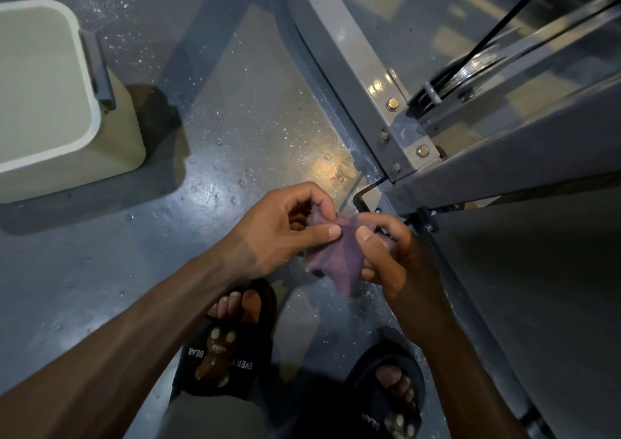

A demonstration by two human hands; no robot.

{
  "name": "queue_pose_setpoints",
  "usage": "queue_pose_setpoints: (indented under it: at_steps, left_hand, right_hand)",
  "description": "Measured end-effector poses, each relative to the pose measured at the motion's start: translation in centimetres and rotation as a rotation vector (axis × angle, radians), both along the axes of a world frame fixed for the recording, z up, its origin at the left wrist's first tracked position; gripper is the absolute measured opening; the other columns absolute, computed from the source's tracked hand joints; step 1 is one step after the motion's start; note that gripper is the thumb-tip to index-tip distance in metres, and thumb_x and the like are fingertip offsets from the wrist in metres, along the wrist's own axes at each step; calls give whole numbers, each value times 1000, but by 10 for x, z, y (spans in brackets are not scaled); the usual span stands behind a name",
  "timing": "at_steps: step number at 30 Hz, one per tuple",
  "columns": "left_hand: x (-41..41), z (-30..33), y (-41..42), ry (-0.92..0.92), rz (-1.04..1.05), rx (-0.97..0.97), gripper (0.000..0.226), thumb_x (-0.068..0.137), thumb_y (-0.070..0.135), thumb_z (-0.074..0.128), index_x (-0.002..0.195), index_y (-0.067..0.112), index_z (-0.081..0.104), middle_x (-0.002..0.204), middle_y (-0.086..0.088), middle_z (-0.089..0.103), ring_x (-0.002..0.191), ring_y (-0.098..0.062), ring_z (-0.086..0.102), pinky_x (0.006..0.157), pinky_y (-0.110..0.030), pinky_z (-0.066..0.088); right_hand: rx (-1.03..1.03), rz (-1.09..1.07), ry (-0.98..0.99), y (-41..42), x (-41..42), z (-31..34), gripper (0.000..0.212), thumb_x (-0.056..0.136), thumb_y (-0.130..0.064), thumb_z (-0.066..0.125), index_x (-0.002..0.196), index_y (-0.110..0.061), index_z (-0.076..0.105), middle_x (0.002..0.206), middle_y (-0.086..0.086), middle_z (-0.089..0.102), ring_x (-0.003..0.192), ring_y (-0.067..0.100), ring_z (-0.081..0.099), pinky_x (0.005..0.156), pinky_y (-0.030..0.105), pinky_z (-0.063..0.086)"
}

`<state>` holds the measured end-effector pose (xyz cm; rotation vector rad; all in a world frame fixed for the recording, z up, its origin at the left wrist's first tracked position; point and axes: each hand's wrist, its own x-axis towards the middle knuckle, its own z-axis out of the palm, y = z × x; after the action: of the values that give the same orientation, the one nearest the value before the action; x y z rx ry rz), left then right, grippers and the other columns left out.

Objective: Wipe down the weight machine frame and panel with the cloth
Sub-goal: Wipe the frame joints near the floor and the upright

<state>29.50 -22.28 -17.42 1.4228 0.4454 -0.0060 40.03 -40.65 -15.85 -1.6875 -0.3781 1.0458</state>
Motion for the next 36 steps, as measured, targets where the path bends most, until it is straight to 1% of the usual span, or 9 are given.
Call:
queue_pose_setpoints:
  at_steps: [5,10,16,18,20,24,27,32,36]
  left_hand:
    - [2,6,5,4,-89,71,13,98,15,66,101,6,58,89,-18,64,78,-32,62,73,-42,54]
    - [4,1,-7,130,9,-196,39,91,29,67,126,18,53,90,-4,70,83,-20,67,77,-36,55]
    - [-6,-9,-21,175,143,-381,62,84,11,73,140,22,51,92,-6,74,84,-19,71,73,-29,58]
    - [-9,-12,-19,160,140,-340,66,87,2,72,143,28,49,81,7,67,77,-11,67,71,-22,55]
    - [-11,-13,-16,127,112,-243,61,87,2,75,137,30,55,85,1,63,81,-15,61,76,-24,55]
    - [-15,-17,-13,74,87,-192,36,89,1,74,119,20,70,122,-12,68,108,-29,68,93,-38,59]
    - [-15,-16,-12,92,-2,-98,40,90,2,72,125,21,70,128,-1,69,119,-22,67,104,-42,52]
    - [-10,-20,-10,193,-133,265,35,99,8,63,123,32,68,122,6,64,114,-6,61,100,-27,49]
    - [-5,-28,-10,286,-234,301,20,104,21,54,111,35,66,114,3,51,114,-11,51,100,-29,41]
  right_hand:
    - [-67,-45,-181,3,-2,-2,32,93,-43,64,103,-12,66,83,9,72,75,30,72,66,61,58]
    - [-23,-162,-205,10,-8,2,12,98,-20,63,96,-8,63,74,-6,71,68,9,69,61,24,56]
    - [-60,-206,18,5,-6,-6,44,86,-35,71,125,-20,56,107,3,76,95,23,76,73,45,63]
    - [-54,-205,122,0,-7,-12,62,81,-31,76,137,-35,52,125,4,72,108,25,73,84,51,61]
    - [-28,-201,146,-3,-6,-16,70,77,-31,79,140,-43,51,135,5,67,115,27,70,89,57,59]
    - [36,-119,207,-4,-3,-17,65,76,-15,77,137,-29,59,128,6,71,112,21,71,84,34,61]
    - [-79,-9,-43,-4,-6,-18,64,75,-18,78,136,-29,62,127,-3,70,110,12,70,85,28,60]
    - [-205,47,-241,0,-14,-25,43,87,-4,75,126,-20,66,101,-4,74,86,9,72,75,23,59]
    - [-274,46,-370,1,-15,-34,25,90,-34,68,110,-19,67,102,2,66,87,13,65,72,27,55]
